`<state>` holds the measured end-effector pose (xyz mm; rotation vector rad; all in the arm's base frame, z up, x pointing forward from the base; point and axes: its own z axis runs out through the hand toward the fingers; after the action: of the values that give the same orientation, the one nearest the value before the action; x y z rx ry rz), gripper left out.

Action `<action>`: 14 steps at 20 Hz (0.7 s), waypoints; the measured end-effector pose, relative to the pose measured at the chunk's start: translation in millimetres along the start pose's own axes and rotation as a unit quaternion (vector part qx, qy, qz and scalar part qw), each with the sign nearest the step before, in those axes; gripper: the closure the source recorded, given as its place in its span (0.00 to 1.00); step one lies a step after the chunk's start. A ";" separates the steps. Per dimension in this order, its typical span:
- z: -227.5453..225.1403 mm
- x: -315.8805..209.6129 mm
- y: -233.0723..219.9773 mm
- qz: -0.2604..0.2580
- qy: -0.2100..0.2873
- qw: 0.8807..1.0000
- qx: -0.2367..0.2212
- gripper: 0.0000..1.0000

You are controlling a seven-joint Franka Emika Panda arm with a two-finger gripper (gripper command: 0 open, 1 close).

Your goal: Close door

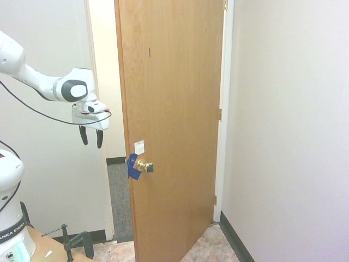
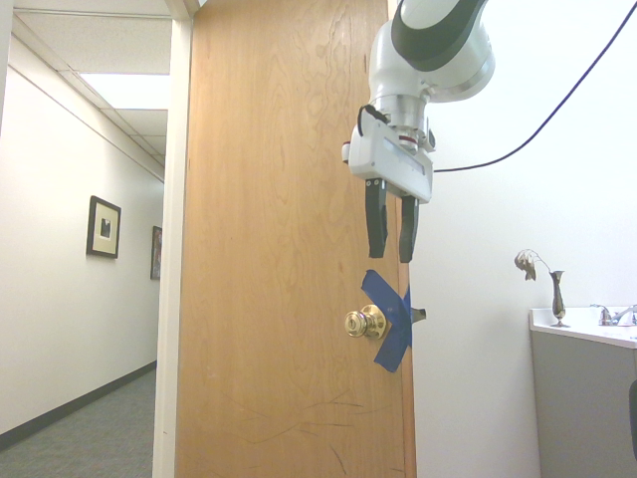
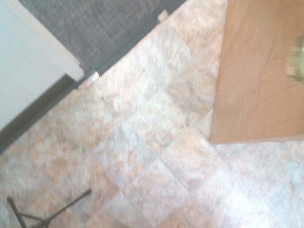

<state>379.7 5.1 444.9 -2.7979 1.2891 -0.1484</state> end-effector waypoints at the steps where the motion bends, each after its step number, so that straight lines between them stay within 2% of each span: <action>1: -8.3 -0.1 8.6 0.009 0.005 1.000 0.005 0.00; 6: -29.4 26.2 53.6 0.078 0.022 0.997 0.014 0.00; 14: -17.2 88.7 117.1 0.158 0.012 0.987 0.011 0.00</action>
<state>346.6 -138.6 456.7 -2.5369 1.7017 -0.1773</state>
